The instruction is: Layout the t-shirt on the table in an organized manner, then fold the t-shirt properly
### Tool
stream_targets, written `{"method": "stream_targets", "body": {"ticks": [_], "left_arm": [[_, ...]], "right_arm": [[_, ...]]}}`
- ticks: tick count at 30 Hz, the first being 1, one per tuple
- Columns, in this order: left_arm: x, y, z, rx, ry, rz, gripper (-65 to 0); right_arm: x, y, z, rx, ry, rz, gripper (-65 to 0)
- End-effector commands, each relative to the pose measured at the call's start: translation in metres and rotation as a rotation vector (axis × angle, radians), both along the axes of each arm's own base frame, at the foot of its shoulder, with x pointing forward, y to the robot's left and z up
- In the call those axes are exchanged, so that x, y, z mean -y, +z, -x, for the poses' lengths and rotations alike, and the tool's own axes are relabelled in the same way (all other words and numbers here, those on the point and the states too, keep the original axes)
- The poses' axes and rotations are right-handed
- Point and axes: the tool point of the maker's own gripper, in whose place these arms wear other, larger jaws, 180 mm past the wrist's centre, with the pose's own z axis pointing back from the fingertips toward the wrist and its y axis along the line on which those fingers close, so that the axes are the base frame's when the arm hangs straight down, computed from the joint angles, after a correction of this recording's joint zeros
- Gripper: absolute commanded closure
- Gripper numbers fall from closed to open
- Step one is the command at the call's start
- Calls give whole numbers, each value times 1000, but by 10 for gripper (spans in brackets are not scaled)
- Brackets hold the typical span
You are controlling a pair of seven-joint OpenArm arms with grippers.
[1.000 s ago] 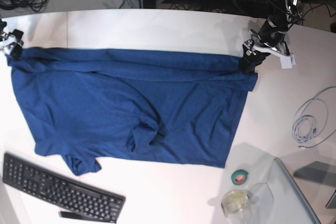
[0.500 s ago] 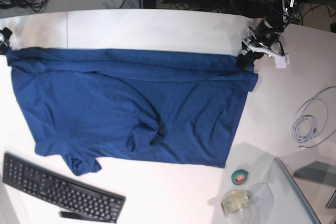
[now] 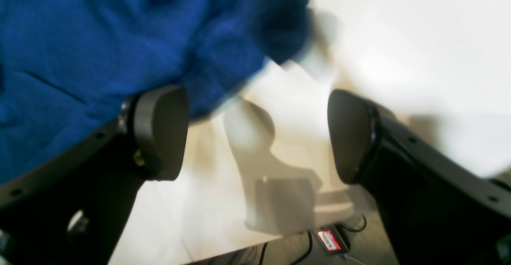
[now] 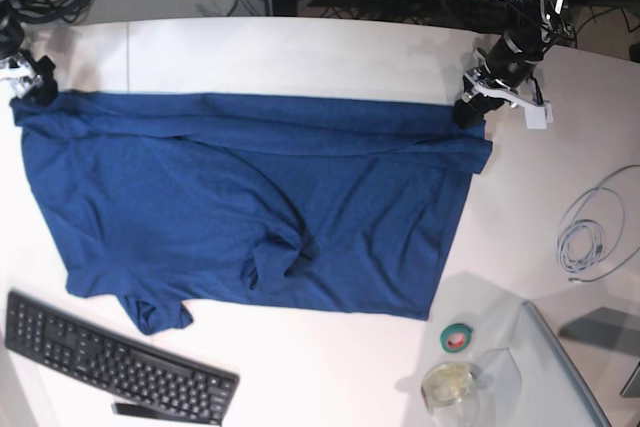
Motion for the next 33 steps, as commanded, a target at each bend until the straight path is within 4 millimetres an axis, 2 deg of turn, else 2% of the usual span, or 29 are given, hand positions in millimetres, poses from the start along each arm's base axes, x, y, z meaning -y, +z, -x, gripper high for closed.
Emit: {"method": "stream_targets", "body": {"ticks": [1, 4, 10, 17, 25, 33], "left_arm": [[-5, -10, 13, -74, -19, -27, 0], [-5, -10, 13, -74, -19, -27, 0], [-5, -10, 14, -75, -18, -26, 0], [-5, -10, 13, -74, -18, -26, 0], [-5, -10, 12, -72, -18, -26, 0], [-5, -10, 13, -74, -19, -27, 0]], "right_arm": [[13, 9, -9, 29, 2, 25, -510], [10, 1, -12, 30, -11, -11, -509], [12, 1, -13, 31, -11, -12, -506], [22, 8, -18, 84, -46, 29, -362], [23, 11, -26, 102, -49, 31, -357], [26, -1, -30, 111, -84, -8, -356]]}}
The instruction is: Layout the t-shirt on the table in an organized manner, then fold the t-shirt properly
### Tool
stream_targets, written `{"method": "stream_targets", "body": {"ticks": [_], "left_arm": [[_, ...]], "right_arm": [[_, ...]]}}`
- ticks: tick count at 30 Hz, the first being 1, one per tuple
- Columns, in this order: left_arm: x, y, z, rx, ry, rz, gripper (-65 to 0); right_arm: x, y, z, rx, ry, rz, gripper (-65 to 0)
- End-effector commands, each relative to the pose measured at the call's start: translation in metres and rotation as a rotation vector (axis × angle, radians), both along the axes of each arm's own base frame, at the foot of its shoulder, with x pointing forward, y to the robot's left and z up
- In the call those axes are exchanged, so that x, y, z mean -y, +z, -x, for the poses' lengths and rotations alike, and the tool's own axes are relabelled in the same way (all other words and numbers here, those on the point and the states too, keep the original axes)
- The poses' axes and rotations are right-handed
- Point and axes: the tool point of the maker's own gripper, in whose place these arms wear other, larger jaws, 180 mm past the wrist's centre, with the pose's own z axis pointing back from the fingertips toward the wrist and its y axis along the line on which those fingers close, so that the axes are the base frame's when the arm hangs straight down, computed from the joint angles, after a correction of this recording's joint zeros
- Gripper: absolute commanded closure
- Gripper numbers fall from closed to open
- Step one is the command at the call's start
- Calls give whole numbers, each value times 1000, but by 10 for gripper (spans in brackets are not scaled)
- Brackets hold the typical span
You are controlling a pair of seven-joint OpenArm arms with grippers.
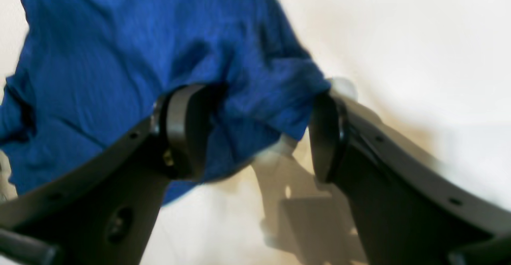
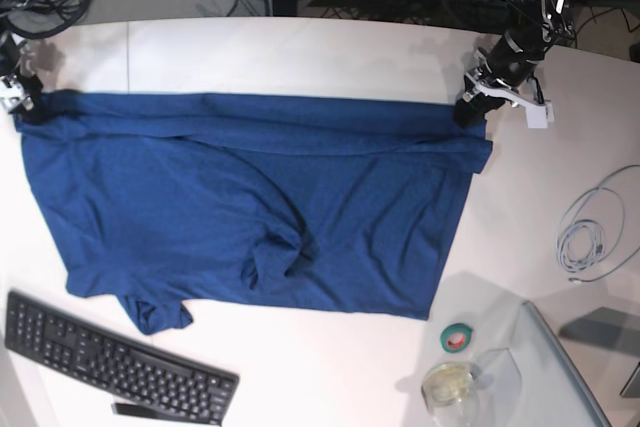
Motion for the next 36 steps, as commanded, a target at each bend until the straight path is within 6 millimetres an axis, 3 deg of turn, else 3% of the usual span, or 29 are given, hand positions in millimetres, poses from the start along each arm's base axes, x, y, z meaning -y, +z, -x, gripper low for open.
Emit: {"method": "stream_targets", "body": {"ticks": [1, 7, 13, 19, 22, 29, 36], "left_arm": [[-4, -10, 13, -74, -21, -28, 0], [-3, -10, 13, -75, -21, -27, 0], [-3, -10, 13, -75, -21, -27, 0], [-3, -10, 13, -75, -21, -27, 0], [-4, -10, 13, -74, -21, -28, 0], [-7, -1, 13, -80, -58, -60, 0], [-15, 42, -5, -53, -176, -188, 0]], "right_arm": [[8, 6, -2, 3, 6, 23, -356], [11, 7, -2, 3, 7, 27, -347], [11, 7, -2, 3, 7, 27, -147], [9, 6, -3, 1, 15, 26, -98], [9, 6, -3, -2, 19, 28, 0], [19, 19, -3, -39, 62, 58, 0], [35, 59, -19, -83, 68, 123, 0]]}}
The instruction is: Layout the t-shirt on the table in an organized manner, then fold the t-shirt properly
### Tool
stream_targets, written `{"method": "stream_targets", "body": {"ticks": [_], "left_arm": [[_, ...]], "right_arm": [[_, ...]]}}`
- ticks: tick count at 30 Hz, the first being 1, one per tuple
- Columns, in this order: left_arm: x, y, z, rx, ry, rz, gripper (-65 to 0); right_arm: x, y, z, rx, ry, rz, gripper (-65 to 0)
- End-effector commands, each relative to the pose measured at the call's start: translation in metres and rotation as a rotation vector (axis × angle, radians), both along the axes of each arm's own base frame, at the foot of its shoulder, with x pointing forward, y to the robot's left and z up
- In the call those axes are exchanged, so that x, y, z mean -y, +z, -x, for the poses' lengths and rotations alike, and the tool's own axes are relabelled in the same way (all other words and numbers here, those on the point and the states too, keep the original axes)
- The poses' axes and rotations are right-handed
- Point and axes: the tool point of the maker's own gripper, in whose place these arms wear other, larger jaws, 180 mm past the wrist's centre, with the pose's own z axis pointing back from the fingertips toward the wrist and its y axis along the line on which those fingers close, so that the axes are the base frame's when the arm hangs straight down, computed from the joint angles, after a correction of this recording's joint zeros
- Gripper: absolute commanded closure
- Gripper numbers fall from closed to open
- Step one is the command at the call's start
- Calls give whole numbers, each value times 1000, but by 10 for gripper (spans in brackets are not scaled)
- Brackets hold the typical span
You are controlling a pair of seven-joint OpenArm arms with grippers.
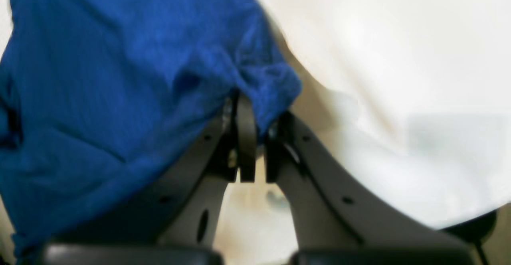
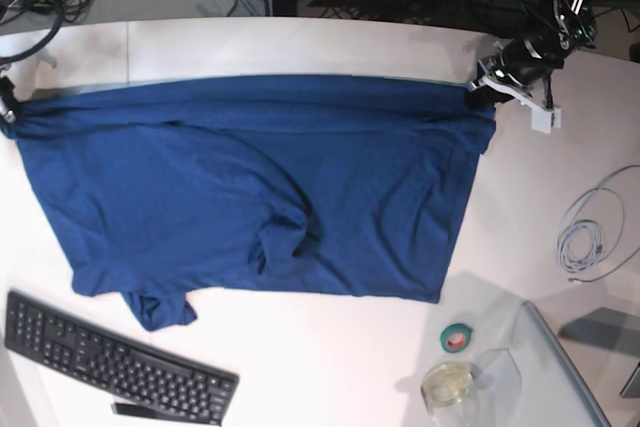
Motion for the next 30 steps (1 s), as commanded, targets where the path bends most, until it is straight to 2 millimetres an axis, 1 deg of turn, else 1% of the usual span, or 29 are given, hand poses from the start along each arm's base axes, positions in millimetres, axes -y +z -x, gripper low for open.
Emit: {"method": "stream_targets", "body": {"ticks": [1, 3, 7, 9, 11, 15, 17, 19, 22, 24, 26, 29, 30], "left_arm": [[-8, 21, -20, 78, -6, -29, 0], [-9, 34, -33, 97, -31, -54, 0], [-13, 54, -50, 129, -55, -88, 0], [-14, 65, -57, 145, -67, -112, 0], [-15, 71, -59, 152, -75, -125, 0], [-14, 67, -53, 137, -77, -124, 0], [-14, 57, -38, 101, -79, -121, 0], [-14, 51, -27, 76, -80, -120, 0], [-14, 42, -12, 41, -80, -114, 0], [-13, 36, -8, 42, -65, -100, 0], [-11, 27, -2, 31, -52, -80, 0], [-10, 21, 4, 12, -49, -66, 0], [-9, 20, 4, 11, -49, -65, 0]], "right_arm": [[17, 21, -14, 49, -26, 44, 0], [24, 33, -22, 40, -45, 41, 0], [23, 41, -36, 16, -96, -26, 0], [30, 50, -41, 12, -129, -40, 0], [33, 55, -45, 12, -163, -62, 0], [37, 53, -40, -16, -251, -107, 0], [33, 43, -29, -46, -254, -115, 0], [29, 30, -20, -78, -256, -139, 0], [18, 6, -10, -122, -266, -201, 0], [17, -9, 0, -140, -289, -208, 0], [16, -17, 5, -146, -303, -212, 0], [17, -22, 14, -151, -309, -197, -8], [13, -22, 13, -142, -290, -194, -29]]}}
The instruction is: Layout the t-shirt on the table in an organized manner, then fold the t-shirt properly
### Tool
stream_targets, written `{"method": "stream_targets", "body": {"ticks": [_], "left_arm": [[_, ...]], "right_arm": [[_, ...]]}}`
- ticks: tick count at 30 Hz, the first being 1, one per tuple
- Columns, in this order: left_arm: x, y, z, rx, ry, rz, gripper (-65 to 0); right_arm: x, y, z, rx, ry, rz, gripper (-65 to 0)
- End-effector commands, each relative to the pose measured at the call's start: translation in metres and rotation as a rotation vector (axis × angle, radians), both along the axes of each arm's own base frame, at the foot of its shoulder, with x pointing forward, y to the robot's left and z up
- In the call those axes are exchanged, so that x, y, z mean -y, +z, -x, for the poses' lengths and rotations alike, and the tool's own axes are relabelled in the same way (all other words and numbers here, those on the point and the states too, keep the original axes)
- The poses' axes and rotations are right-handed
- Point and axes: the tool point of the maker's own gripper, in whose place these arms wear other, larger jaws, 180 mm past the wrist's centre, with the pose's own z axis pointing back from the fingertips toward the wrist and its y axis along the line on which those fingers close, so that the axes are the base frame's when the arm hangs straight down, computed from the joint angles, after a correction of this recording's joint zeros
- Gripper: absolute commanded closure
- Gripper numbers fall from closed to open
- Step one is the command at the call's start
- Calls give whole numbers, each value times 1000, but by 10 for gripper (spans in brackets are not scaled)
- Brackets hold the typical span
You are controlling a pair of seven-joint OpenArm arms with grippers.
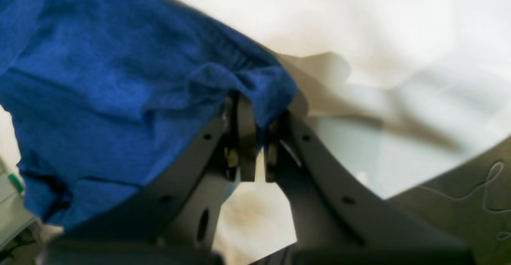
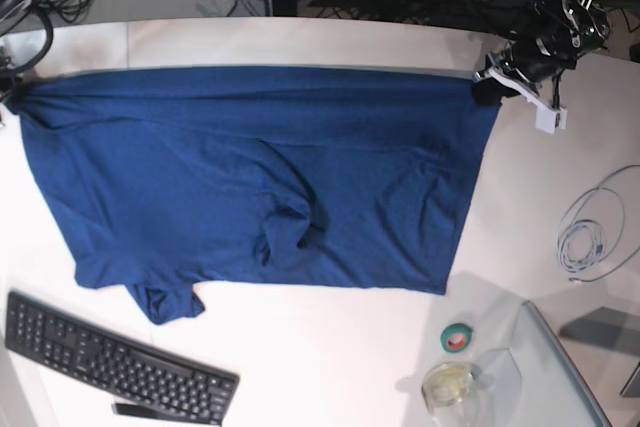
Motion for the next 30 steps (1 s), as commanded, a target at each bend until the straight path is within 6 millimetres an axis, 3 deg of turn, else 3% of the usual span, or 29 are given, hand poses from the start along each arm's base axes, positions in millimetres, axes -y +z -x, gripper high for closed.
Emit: {"method": "stream_targets", "body": {"ticks": [1, 3, 5, 9, 15, 18, 25, 30], "left_arm": [[-7, 11, -11, 51, 2, -15, 0], [-7, 11, -11, 51, 2, -15, 0], [-6, 10, -11, 49, 0, -15, 0], [-7, 11, -12, 51, -2, -19, 0], [-7, 12, -12, 51, -2, -21, 0], [-7, 12, -12, 51, -2, -21, 0], [-7, 12, -15, 55, -2, -19, 0], [-7, 12, -15, 55, -2, -19, 0]], "right_arm": [[12, 15, -12, 63, 30, 53, -71], [8, 19, -10, 87, 121, 92, -200], [4, 21, -10, 108, 179, 114, -287], [2, 19, 1, 120, 172, 156, -278], [-26, 14, 17, 148, 193, 191, -269], [-43, 14, 16, 176, 262, 191, -270], [-45, 14, 14, 182, 268, 189, -278], [-43, 14, 17, 179, 258, 189, -449]]}}
